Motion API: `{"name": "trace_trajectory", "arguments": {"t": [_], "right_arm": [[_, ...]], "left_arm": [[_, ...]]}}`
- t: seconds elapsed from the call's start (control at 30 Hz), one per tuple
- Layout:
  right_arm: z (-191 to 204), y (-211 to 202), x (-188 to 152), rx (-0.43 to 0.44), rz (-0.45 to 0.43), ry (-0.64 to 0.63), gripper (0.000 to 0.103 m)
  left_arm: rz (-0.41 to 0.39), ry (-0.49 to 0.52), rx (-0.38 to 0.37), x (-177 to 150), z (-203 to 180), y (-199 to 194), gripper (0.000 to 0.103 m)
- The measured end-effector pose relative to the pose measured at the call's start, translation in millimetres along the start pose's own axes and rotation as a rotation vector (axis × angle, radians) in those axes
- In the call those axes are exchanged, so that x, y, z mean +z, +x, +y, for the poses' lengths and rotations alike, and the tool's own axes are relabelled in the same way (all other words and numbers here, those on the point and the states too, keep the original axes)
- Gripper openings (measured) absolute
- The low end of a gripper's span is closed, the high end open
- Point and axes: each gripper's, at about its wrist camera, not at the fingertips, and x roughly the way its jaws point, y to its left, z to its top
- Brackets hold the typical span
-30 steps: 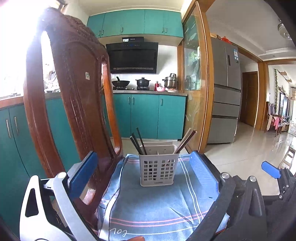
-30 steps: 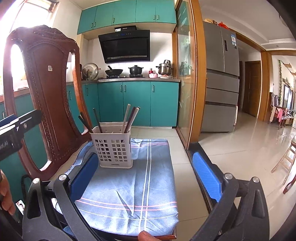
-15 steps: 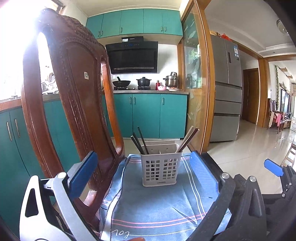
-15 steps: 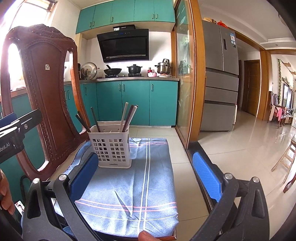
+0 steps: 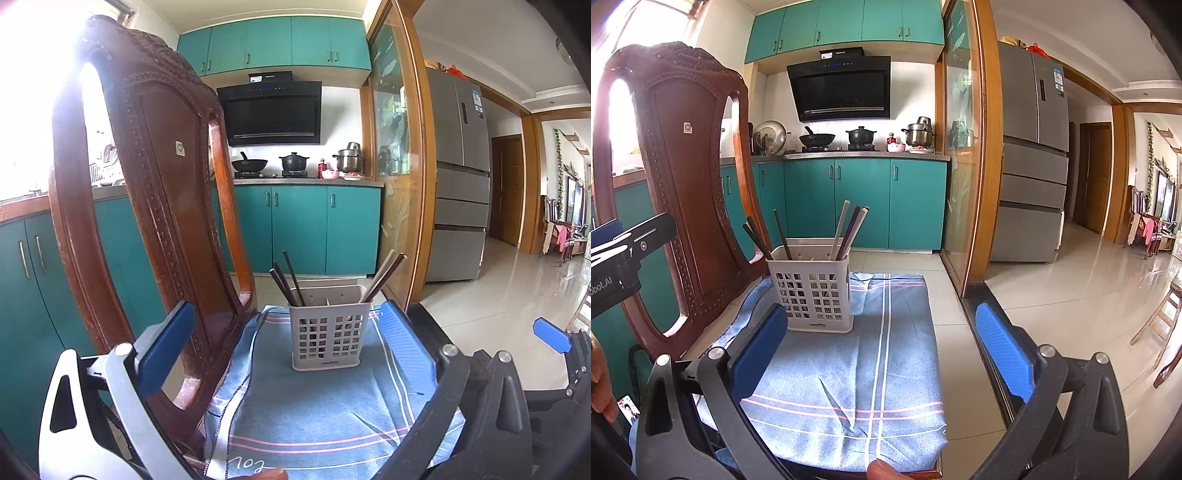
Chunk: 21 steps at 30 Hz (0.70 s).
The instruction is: Organize utensils
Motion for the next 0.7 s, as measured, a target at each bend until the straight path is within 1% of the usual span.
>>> {"name": "trace_trajectory", "arguments": {"t": [0.13, 0.3, 0.5, 0.63, 0.67, 0.7], "right_arm": [[1, 2, -1, 0.001, 0.007, -0.006, 0.100], [2, 4, -2, 0.000, 0.010, -0.008, 0.100], [3, 9, -4, -0.001, 0.023, -0.007, 0.100], [3, 15, -6, 0.000, 0.040, -0.006, 0.100], [3, 18, -7, 0.002, 0.049, -0.005, 0.100], [2, 22, -9, 0.004, 0.060, -0.003, 0.100]], "left_arm": [[0.015, -0.025, -0.008, 0, 5, 3, 0.100], [-0.002, -0.030, -0.009, -2, 7, 2, 0.100], [0.031, -0.017, -0.011, -6, 6, 12, 0.100], [0.088, -0.009, -0.031, -13, 6, 28, 0.100], [0.107, -0.007, -0.034, -17, 5, 34, 0.100], [0.146, -0.002, -0.043, -23, 5, 45, 0.100]]}}
